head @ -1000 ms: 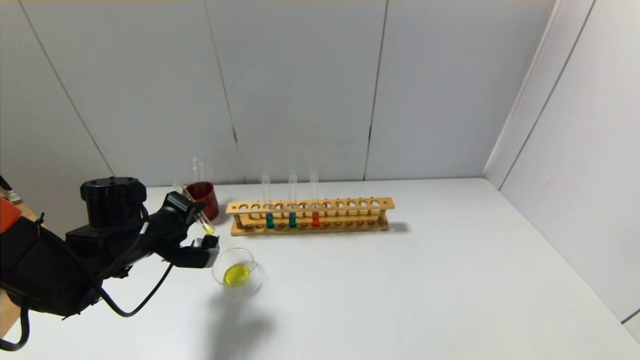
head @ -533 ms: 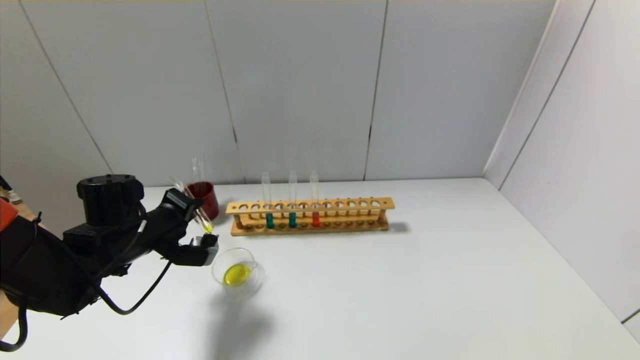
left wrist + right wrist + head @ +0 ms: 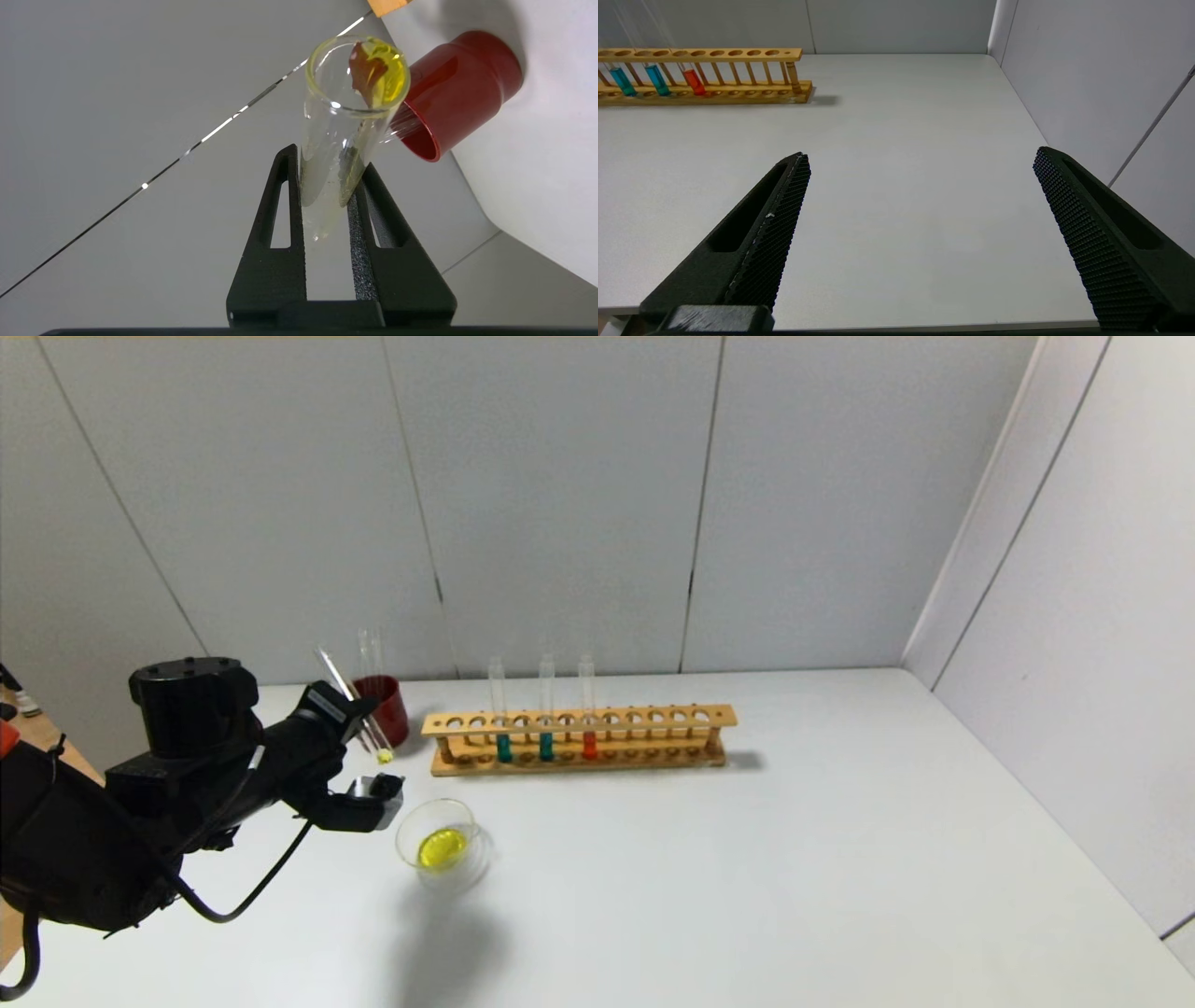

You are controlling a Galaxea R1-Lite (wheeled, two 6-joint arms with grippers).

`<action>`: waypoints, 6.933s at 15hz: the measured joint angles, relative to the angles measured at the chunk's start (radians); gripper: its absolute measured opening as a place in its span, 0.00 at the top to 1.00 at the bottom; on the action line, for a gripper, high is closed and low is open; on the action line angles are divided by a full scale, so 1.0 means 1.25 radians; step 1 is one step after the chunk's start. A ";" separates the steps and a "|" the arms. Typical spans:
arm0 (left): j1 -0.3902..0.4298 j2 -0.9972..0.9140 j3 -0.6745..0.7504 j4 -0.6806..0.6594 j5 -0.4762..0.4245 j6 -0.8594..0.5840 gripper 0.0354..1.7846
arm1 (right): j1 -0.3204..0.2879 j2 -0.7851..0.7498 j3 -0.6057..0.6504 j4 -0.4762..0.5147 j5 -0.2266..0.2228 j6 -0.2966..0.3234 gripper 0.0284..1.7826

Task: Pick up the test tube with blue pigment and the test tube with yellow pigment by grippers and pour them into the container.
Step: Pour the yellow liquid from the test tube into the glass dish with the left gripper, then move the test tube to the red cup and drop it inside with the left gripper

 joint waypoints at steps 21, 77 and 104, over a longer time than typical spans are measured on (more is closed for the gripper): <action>-0.001 -0.028 0.048 -0.085 0.003 0.082 0.84 | 0.000 0.000 0.000 0.000 0.000 0.000 0.02; 0.157 0.124 -0.626 0.534 -0.039 -1.713 0.84 | 0.000 0.000 0.000 0.000 0.000 0.000 0.02; 0.154 0.173 -0.601 0.430 -0.036 -1.705 0.03 | 0.000 0.000 0.000 0.000 0.000 0.000 0.02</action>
